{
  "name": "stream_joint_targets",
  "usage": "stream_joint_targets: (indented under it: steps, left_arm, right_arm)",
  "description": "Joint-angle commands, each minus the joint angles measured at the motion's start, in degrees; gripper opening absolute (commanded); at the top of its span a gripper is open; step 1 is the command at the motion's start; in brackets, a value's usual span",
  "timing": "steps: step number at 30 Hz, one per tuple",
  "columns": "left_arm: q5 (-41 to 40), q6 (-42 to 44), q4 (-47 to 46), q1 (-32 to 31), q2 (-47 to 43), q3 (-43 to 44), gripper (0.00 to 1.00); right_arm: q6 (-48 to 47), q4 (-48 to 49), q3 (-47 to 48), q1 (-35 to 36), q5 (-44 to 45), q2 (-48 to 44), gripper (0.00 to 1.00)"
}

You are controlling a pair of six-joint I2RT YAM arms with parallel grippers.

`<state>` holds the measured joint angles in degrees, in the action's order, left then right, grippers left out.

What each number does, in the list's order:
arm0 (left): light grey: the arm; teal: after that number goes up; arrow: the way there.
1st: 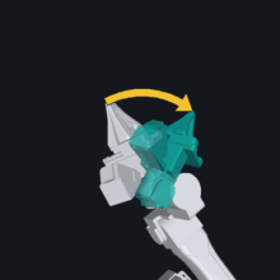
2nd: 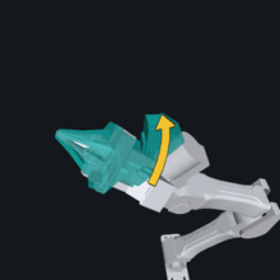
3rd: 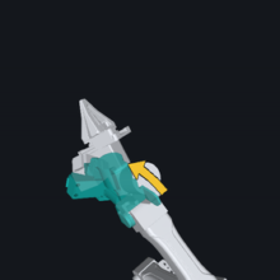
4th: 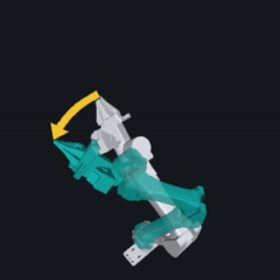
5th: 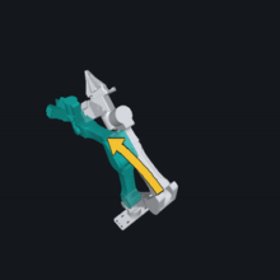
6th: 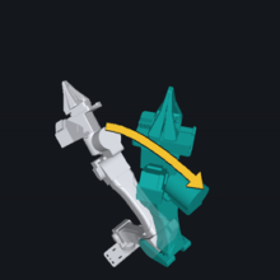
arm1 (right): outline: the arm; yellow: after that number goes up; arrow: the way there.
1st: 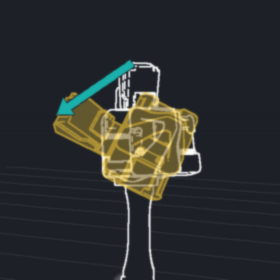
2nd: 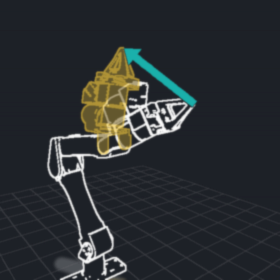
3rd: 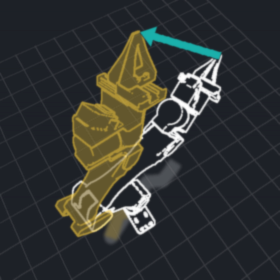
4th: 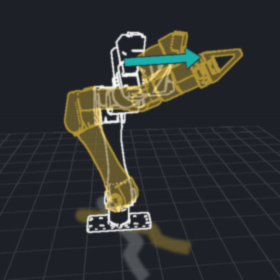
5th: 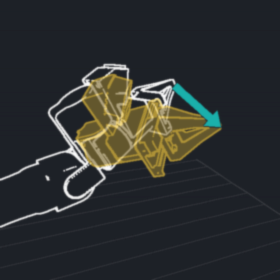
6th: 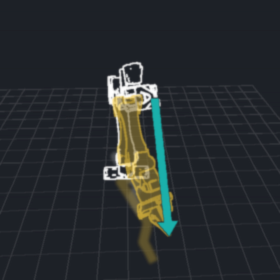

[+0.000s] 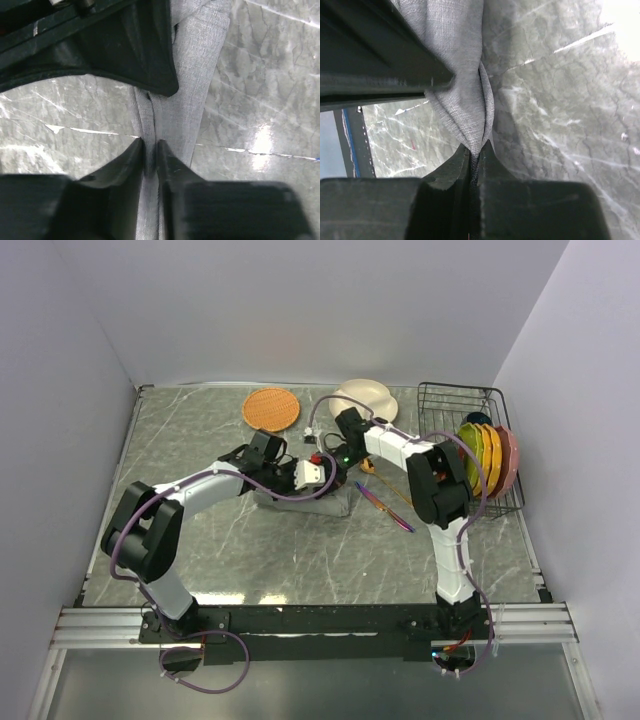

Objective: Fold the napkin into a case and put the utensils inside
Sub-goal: Pick up the smaller rectangle-folded napkin from the center of the board.

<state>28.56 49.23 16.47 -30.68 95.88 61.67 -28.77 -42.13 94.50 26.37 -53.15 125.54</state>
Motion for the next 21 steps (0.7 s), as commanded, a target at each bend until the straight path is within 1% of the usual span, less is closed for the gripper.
stream_joint_targets:
  steps: [1,2,5,6,9,11,16,18,20,21]
  left_arm:
    - [3.51,-4.13,-0.65,2.19,-5.16,2.75,0.44]
    - [3.78,-5.19,0.31,2.81,-5.96,3.28,0.48]
    - [4.66,-8.44,2.86,5.62,-9.21,5.21,0.55]
    - [4.75,-9.84,3.39,7.45,-10.09,5.48,0.57]
    - [4.67,-14.42,6.11,11.41,-12.72,7.06,0.58]
    - [4.14,-17.76,7.17,13.61,-14.22,7.76,0.58]
    - [2.65,-26.71,8.14,21.52,-16.42,7.42,0.59]
    - [2.47,-29.18,8.05,24.85,-16.95,6.28,0.59]
    - [2.56,-32.35,8.49,26.71,-17.56,5.48,0.59]
    - [2.82,-33.31,8.49,28.29,-17.83,4.43,0.59]
  right_arm:
    - [1.53,3.28,-1.16,-0.35,1.73,-4.77,0.00]
    - [1.53,3.54,-1.25,-0.35,2.08,-5.12,0.00]
    - [1.88,5.47,-1.60,0.08,4.36,-6.61,0.00]
    - [2.14,6.70,-1.69,0.35,5.06,-7.49,0.00]
    - [1.36,9.59,-2.39,2.19,9.45,-9.43,0.00]
    - [0.13,12.15,-4.93,4.03,14.02,-11.61,0.00]
    - [-1.98,22.60,-12.65,8.16,24.04,-16.37,0.00]
    - [-2.95,27.16,-14.77,10.53,29.48,-18.65,0.00]
    - [-5.66,30.68,-19.68,12.12,32.56,-21.45,0.00]
    - [-6.90,34.97,-21.62,14.21,35.97,-22.34,0.00]
